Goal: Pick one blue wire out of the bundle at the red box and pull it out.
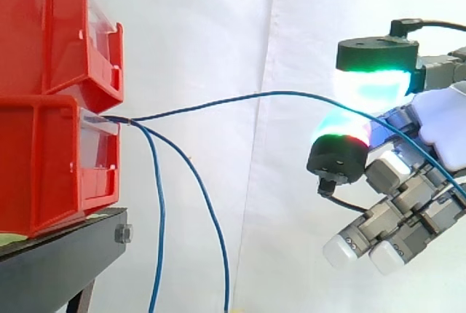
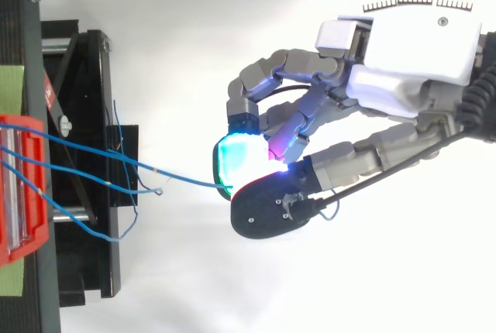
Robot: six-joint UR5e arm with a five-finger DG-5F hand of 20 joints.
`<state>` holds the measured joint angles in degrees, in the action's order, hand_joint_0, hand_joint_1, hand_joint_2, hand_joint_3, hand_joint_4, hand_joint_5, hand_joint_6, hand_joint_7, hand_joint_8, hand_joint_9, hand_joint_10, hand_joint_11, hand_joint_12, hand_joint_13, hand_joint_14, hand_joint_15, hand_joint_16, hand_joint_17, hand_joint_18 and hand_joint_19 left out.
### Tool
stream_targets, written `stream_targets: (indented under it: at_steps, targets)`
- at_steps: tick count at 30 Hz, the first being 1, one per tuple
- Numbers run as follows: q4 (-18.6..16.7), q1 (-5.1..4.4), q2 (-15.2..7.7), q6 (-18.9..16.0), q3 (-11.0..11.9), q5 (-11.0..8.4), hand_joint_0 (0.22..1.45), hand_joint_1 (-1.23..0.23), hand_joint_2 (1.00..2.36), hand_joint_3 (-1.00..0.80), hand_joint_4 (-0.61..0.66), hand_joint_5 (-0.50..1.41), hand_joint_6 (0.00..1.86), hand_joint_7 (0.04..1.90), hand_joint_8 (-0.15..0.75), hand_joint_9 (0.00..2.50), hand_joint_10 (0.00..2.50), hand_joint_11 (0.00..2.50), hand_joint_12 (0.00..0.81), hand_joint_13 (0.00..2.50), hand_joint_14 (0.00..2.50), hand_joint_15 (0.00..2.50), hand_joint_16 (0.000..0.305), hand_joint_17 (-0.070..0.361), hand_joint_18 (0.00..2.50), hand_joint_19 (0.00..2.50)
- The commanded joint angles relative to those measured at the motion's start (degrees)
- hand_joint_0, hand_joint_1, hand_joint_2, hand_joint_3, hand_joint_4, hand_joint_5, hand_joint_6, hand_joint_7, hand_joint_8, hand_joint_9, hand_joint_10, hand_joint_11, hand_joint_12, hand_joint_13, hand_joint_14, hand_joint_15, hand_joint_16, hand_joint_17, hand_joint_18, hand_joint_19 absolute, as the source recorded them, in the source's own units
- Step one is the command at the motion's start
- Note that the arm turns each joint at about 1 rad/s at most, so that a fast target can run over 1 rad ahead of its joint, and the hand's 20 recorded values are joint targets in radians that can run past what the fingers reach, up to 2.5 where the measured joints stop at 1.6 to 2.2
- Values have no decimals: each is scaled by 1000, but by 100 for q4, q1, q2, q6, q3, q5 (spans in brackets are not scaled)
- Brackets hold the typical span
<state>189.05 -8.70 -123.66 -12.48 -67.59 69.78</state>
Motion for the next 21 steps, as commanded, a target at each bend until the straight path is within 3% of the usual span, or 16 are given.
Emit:
stream_targets:
  at_steps: [1, 21]
  targets:
    - [0, 0, 0, 0, 0, 0, 558, -731, 1086, 94, 115, -118, 810, 1149, 305, 1043, 20, 684, 451, 454, 7, 187, 77, 173, 432, 316]
    - [0, 0, 0, 0, 0, 0, 555, -731, 1099, 89, 107, -118, 809, 1152, 303, 1042, 20, 694, 450, 452, 7, 183, 77, 174, 430, 309]
